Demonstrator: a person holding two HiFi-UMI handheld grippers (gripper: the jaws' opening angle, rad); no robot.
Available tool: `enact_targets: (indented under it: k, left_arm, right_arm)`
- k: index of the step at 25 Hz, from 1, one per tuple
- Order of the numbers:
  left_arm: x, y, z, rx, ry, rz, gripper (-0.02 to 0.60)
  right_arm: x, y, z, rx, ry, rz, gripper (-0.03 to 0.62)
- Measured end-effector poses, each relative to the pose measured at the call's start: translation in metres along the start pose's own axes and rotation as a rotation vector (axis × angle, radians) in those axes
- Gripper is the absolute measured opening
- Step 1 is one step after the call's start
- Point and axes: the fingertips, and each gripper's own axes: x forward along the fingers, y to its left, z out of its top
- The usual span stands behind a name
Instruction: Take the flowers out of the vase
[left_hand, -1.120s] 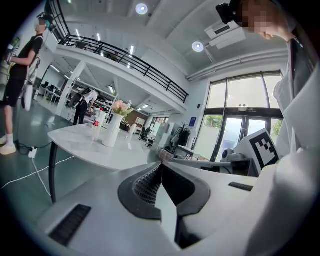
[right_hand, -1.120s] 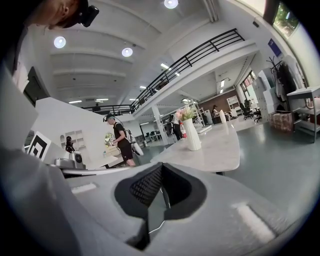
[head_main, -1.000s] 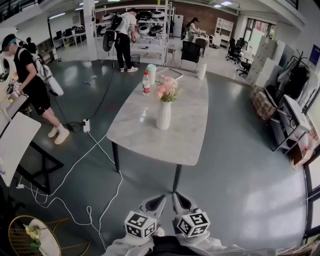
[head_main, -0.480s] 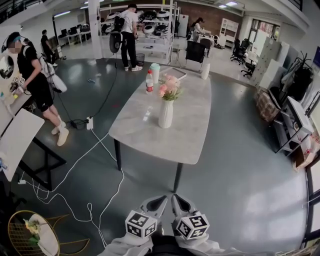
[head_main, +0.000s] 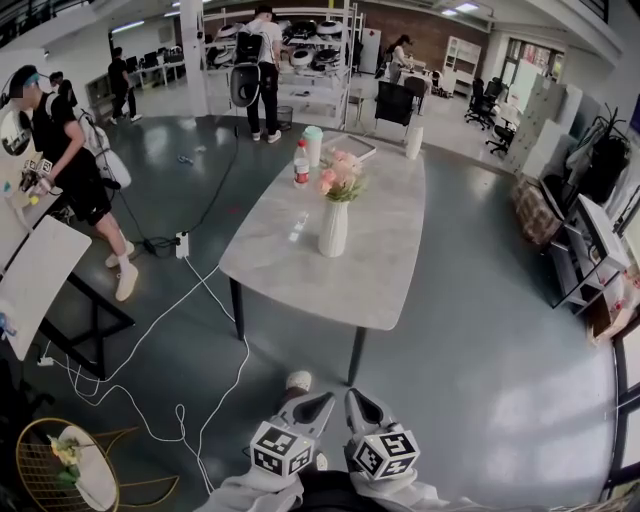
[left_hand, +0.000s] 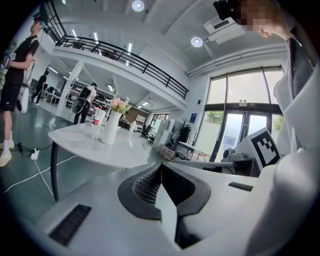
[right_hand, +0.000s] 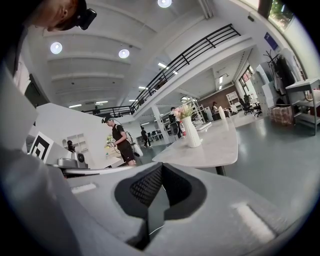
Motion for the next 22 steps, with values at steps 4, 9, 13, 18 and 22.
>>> enact_targets:
  k: [4, 9, 13, 18, 22]
  left_arm:
    - [0.006, 0.013, 0.005, -0.004, -0.006, 0.008, 0.003]
    - [0.021, 0.026, 0.014, -0.004, -0.008, 0.009, 0.003]
    - [0.032, 0.043, 0.021, -0.008, -0.008, 0.02, 0.003]
    - [0.051, 0.067, 0.034, -0.012, -0.009, 0.027, 0.003]
    - [0.066, 0.09, 0.045, -0.015, -0.009, 0.04, 0.003]
  right_arm:
    - [0.011, -0.006, 0.005, -0.001, -0.007, -0.011, 0.0]
    - [0.03, -0.014, 0.014, 0.003, -0.011, -0.011, 0.0]
    - [0.05, -0.018, 0.018, -0.002, -0.003, 0.002, 0.0]
    - [0.079, -0.03, 0.027, 0.0, 0.006, 0.003, 0.0]
    - [0.104, -0.04, 0.037, 0.0, 0.009, 0.002, 0.0]
